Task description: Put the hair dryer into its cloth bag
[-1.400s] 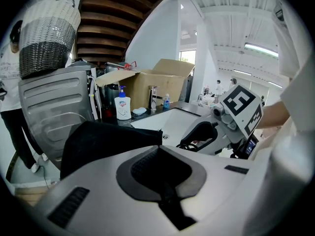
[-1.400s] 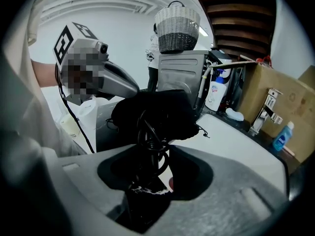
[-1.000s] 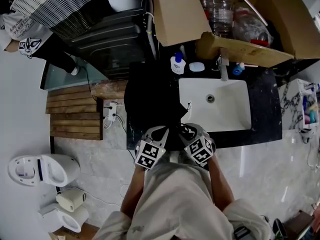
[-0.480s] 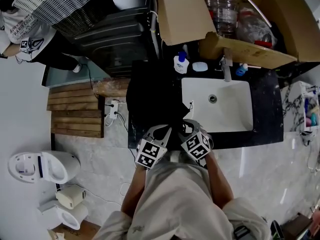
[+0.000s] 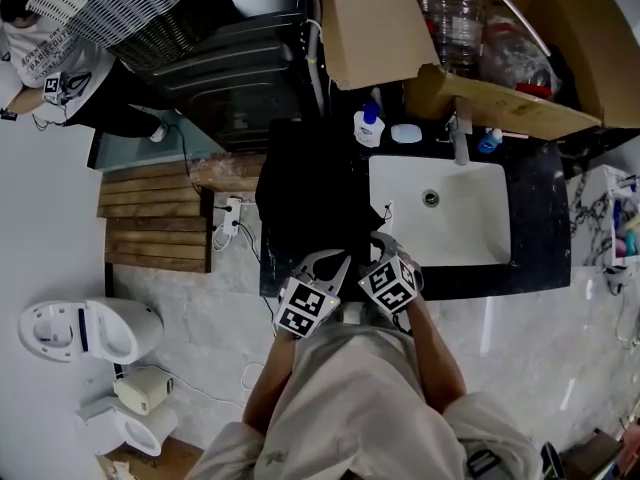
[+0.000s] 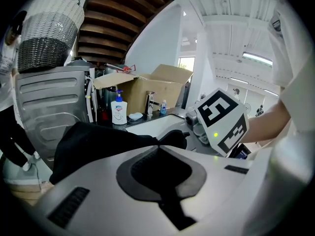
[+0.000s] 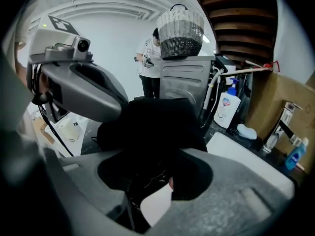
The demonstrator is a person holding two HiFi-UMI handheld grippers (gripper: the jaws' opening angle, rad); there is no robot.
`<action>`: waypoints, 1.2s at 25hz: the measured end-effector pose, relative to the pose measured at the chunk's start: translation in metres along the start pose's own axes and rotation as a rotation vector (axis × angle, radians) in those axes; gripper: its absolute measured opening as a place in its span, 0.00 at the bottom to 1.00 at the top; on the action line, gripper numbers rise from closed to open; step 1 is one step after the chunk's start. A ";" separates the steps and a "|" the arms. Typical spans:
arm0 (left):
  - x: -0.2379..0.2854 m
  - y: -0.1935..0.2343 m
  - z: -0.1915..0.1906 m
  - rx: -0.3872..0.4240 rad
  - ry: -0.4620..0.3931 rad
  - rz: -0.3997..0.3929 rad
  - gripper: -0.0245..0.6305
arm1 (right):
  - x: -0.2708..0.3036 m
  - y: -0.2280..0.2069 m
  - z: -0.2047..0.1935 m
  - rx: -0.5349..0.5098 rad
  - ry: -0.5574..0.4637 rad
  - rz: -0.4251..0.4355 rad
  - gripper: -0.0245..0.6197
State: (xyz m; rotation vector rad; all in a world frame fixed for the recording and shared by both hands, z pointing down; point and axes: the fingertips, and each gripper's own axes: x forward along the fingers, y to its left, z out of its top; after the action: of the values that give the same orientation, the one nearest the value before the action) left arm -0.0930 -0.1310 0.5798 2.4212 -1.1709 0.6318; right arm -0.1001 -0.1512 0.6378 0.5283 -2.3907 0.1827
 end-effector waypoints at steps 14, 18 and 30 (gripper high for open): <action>0.006 -0.004 -0.007 0.005 0.024 -0.036 0.05 | 0.023 -0.009 0.014 -0.012 -0.083 0.012 0.31; 0.009 -0.006 -0.011 0.011 0.036 -0.040 0.05 | 0.026 -0.010 0.011 -0.003 -0.095 0.015 0.32; 0.010 0.001 -0.018 0.017 0.040 0.007 0.05 | 0.014 -0.013 0.005 -0.005 -0.096 -0.019 0.33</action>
State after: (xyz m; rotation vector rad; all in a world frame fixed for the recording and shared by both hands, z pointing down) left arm -0.0923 -0.1289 0.6003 2.4086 -1.1628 0.6920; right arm -0.1075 -0.1687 0.6424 0.5695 -2.4779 0.1460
